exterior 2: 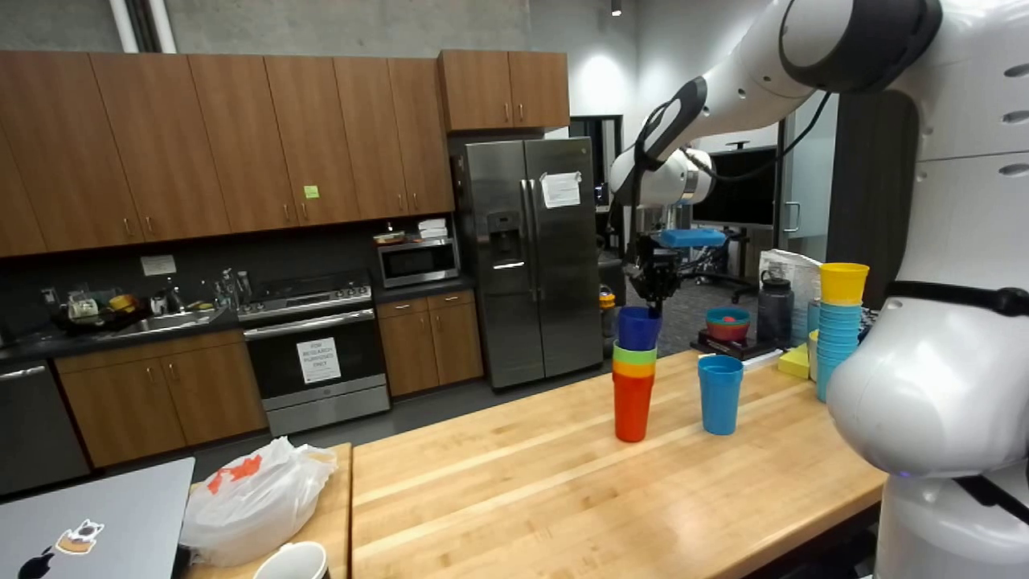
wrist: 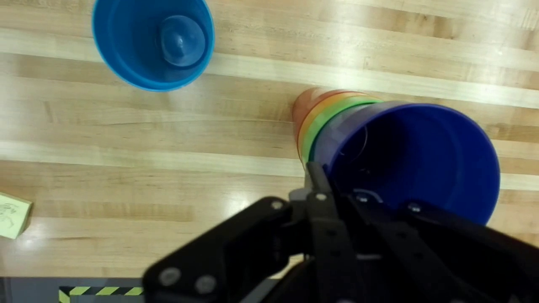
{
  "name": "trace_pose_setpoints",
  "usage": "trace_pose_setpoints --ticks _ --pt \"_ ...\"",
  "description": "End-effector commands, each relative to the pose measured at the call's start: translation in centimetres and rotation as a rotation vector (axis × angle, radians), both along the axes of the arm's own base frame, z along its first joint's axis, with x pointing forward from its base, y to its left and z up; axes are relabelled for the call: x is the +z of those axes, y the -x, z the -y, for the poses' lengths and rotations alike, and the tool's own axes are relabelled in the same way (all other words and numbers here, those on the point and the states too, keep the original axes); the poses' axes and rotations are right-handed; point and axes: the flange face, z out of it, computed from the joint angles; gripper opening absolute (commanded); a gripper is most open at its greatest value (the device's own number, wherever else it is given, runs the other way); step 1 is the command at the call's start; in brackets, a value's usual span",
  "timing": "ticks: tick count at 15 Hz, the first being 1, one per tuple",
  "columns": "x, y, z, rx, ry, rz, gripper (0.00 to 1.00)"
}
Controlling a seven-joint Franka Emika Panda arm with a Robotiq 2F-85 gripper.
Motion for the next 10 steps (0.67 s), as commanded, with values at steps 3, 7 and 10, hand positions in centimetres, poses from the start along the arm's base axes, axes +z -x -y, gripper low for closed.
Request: trace_pose_setpoints --ticks 3,7,10 --pt "3.6 1.1 1.6 -0.006 0.020 0.049 0.01" --pt "5.5 1.4 2.2 -0.015 0.026 0.083 0.01" --pt "7.0 1.6 2.5 -0.019 0.034 0.110 0.01"
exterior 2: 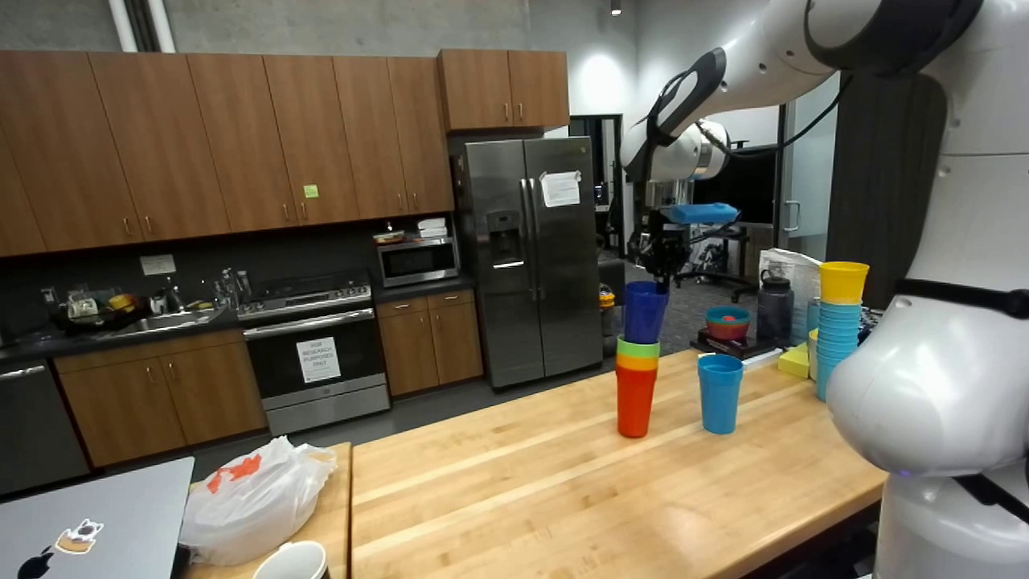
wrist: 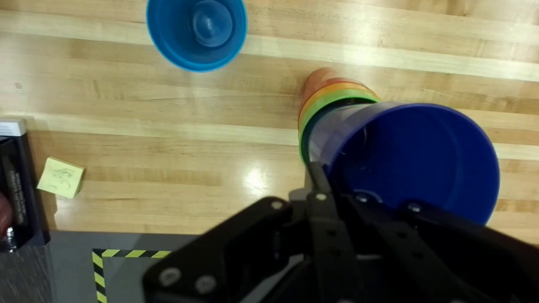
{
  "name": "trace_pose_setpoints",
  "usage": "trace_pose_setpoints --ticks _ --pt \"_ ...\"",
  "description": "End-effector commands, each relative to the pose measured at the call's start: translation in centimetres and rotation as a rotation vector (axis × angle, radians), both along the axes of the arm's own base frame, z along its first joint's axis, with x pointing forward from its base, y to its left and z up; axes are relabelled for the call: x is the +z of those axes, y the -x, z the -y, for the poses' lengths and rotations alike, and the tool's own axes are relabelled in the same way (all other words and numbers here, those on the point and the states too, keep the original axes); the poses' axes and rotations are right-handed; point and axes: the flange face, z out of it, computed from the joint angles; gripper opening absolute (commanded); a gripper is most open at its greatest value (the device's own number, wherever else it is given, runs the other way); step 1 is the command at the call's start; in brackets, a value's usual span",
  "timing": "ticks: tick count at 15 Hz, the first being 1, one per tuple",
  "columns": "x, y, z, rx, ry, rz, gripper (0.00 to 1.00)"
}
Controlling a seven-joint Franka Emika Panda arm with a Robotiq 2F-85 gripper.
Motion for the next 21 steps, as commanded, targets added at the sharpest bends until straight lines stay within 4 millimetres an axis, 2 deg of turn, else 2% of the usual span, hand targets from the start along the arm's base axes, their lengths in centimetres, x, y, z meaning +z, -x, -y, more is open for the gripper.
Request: trace_pose_setpoints --ticks 1,10,15,21 --pt "2.6 0.7 0.7 0.004 0.016 0.029 0.01" --pt "7.1 1.2 -0.1 0.028 0.040 0.112 0.01" --pt "6.8 1.4 1.7 -0.001 0.029 0.112 0.01" --pt "5.0 1.7 4.3 -0.041 0.010 0.085 0.01"
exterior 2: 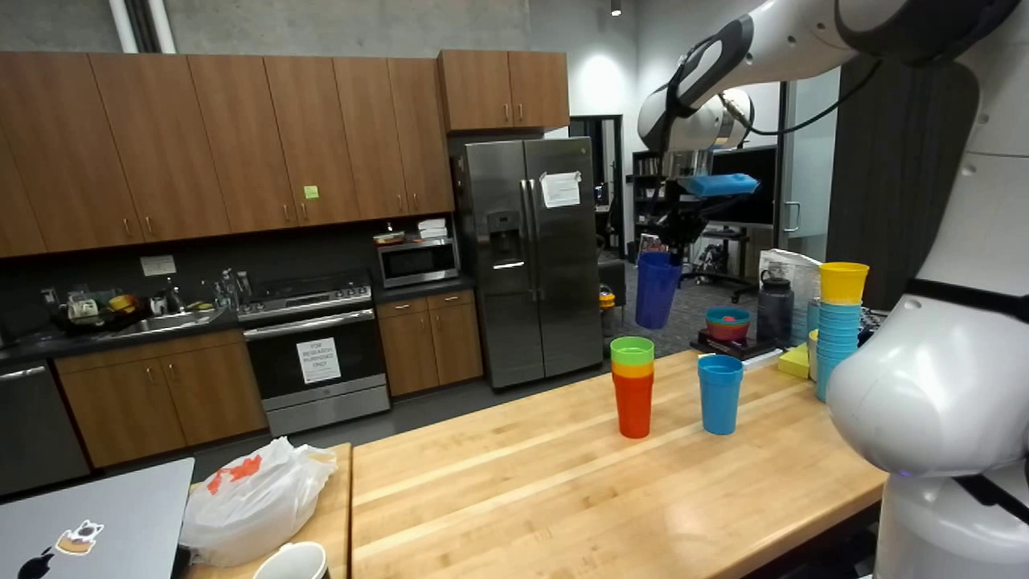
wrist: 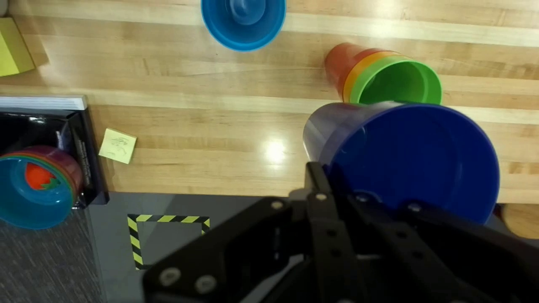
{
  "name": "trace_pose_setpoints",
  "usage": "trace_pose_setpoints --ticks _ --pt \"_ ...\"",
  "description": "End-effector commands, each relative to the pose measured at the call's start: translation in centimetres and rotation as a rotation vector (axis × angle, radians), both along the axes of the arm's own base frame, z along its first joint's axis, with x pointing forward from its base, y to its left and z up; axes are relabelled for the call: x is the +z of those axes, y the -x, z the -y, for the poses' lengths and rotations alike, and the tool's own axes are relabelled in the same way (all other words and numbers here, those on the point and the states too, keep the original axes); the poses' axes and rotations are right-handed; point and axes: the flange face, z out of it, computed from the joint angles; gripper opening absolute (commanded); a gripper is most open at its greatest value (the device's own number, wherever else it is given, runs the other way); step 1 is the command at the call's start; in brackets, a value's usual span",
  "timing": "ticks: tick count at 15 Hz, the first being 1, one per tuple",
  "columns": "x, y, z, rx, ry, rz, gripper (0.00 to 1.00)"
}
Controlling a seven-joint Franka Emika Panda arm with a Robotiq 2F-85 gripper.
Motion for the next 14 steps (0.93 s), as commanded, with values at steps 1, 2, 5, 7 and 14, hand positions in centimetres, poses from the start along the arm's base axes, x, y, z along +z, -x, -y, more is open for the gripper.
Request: trace_pose_setpoints --ticks 1,2,5,7,14 --pt "-1.0 0.4 1.3 -0.005 -0.020 -0.020 0.01" --pt "-1.4 0.5 1.5 -0.008 -0.026 -0.027 0.01" --pt "-2.9 0.4 2.2 -0.010 -0.044 -0.052 0.01" --pt "-3.8 0.3 2.5 -0.015 -0.059 -0.065 0.01" --pt "-5.9 0.2 5.2 -0.047 -0.121 -0.094 0.01"
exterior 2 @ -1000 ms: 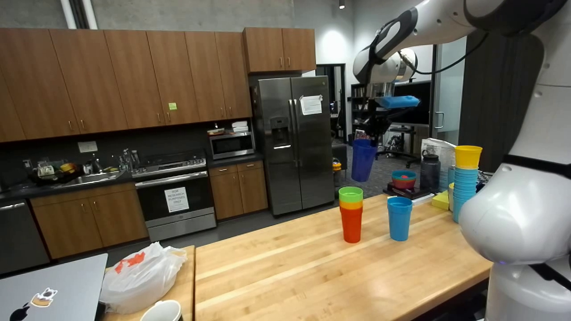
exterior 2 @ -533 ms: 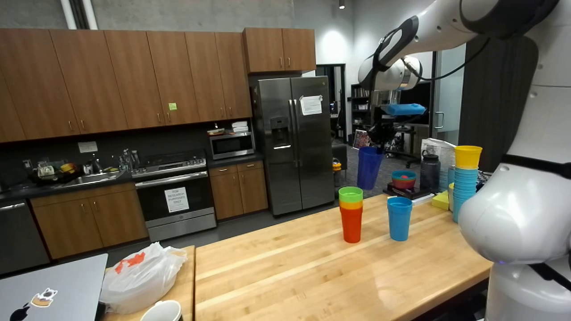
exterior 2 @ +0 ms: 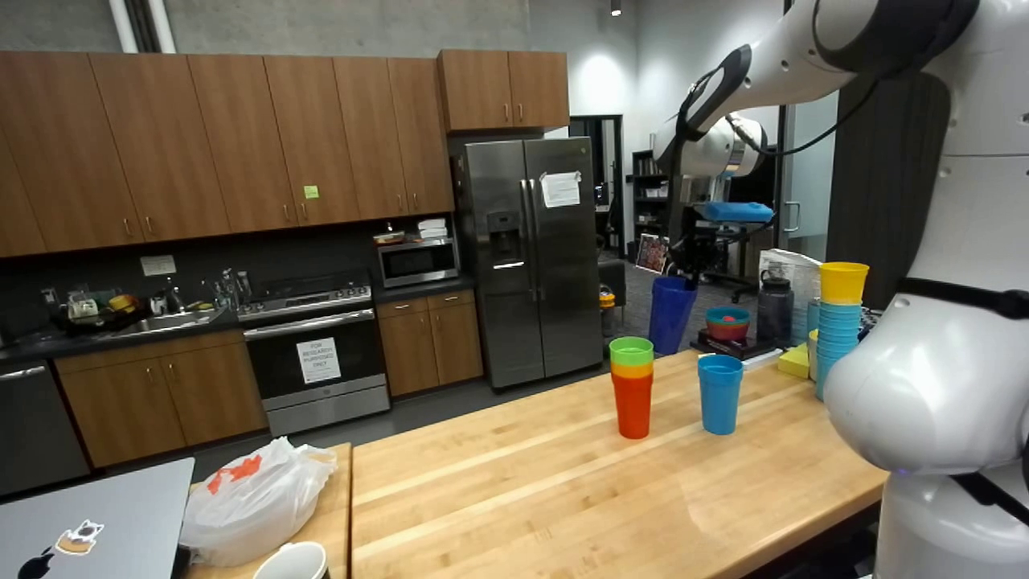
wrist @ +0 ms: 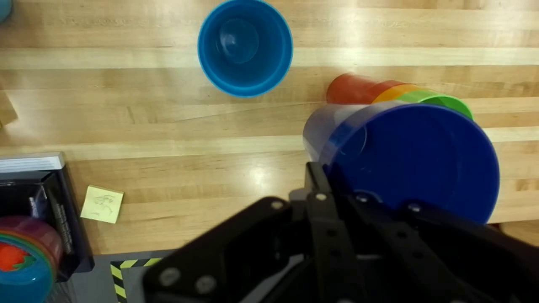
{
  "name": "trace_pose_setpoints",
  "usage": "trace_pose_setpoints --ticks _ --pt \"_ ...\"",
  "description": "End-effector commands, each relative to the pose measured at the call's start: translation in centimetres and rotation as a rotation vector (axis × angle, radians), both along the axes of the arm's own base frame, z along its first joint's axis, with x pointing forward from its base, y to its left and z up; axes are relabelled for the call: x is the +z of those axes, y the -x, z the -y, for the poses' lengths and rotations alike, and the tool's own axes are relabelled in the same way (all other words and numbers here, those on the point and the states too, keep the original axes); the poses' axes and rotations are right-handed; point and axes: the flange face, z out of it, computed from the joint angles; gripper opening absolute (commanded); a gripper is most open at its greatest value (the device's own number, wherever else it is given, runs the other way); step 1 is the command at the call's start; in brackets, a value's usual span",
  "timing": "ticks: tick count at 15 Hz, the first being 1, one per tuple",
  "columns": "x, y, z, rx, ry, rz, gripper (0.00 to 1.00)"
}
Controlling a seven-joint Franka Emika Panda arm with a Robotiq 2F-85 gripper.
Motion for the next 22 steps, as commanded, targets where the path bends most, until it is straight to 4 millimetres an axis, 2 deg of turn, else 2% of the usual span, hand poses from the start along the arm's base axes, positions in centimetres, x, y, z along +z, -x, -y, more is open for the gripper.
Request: trace_pose_setpoints --ticks 1,7,14,22 --pt "-0.5 0.2 2.0 -0.009 -0.054 -0.002 0.01" --pt "-1.6 0.3 4.4 -0.037 -0.091 -0.018 0.01" --pt "0.5 -0.9 5.7 -0.040 -0.093 -0.018 0.01" --pt "-1.0 -2.4 7.6 -0.067 -0.139 -0.049 0.01"
